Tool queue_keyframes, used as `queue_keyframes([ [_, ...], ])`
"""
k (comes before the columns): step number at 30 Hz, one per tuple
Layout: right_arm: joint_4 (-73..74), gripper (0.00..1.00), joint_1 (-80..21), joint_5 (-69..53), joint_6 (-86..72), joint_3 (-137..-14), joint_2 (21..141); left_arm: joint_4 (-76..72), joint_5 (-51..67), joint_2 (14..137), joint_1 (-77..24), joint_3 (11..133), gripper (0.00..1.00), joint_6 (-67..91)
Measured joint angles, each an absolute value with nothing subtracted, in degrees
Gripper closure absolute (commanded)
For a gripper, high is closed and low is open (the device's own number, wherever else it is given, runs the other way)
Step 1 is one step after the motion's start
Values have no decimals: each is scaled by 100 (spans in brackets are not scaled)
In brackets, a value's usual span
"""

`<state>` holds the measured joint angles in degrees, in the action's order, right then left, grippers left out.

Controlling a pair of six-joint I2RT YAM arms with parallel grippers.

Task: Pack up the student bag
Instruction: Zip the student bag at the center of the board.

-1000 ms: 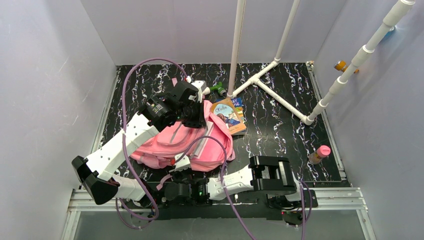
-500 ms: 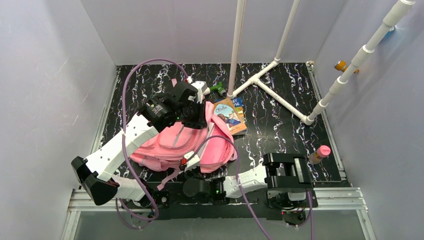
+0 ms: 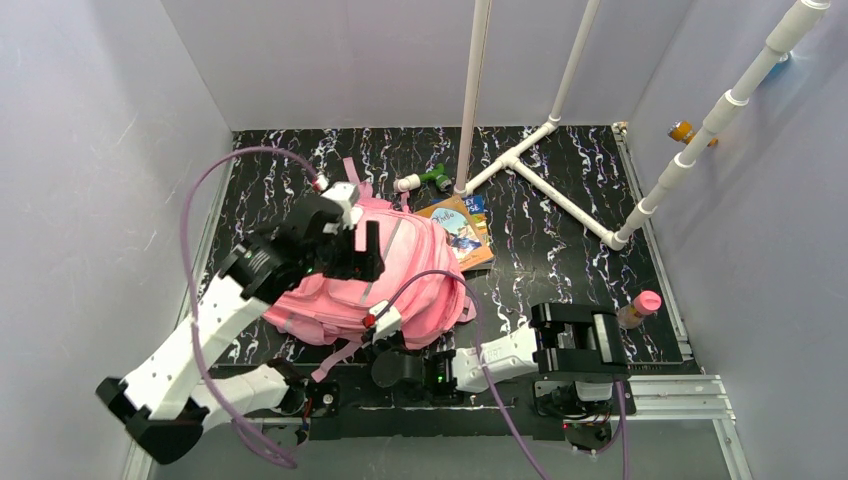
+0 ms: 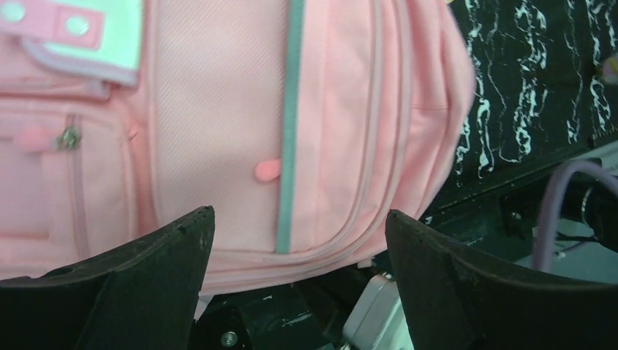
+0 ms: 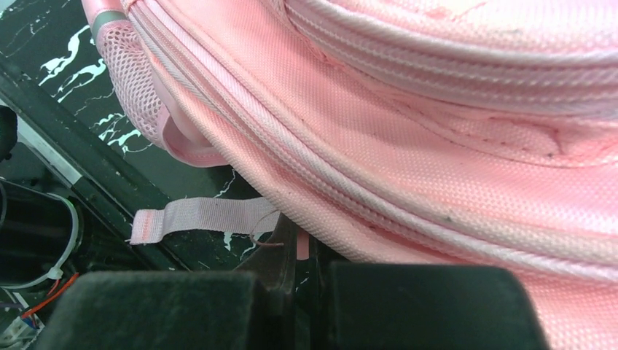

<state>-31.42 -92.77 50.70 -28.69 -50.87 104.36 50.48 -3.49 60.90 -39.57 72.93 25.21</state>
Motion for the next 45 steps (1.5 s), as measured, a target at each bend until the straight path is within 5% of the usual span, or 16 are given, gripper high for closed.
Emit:
queue_keyframes([
  [9, -2596, 99, -9262, 4836, -3055, -5081, 10141, 5411, -1192, 3682, -3916, 5341, 36, 3684],
  [14, -2521, 99, -9251, 4709, -3148, -5022, 10031, 5196, -1448, 2991, -3916, 4545, 37, 4187],
  [20, -2329, 99, -9229, 4622, -3179, -5006, 10031, 4781, -1627, 3603, -3916, 4191, 48, 4340],
  [28, -1669, 99, -9203, 4547, -3411, -4928, 9843, 4626, -1942, 3706, -3922, 3953, 44, 4584],
  [37, -515, 99, -9107, 4123, -3422, -4753, 9148, 4407, -2233, 4346, -3745, 3680, 67, 4589],
  [45, 412, 99, -8827, 3848, -3557, -4541, 8530, 4165, -2016, 4630, -3081, 3566, 68, 4609],
])
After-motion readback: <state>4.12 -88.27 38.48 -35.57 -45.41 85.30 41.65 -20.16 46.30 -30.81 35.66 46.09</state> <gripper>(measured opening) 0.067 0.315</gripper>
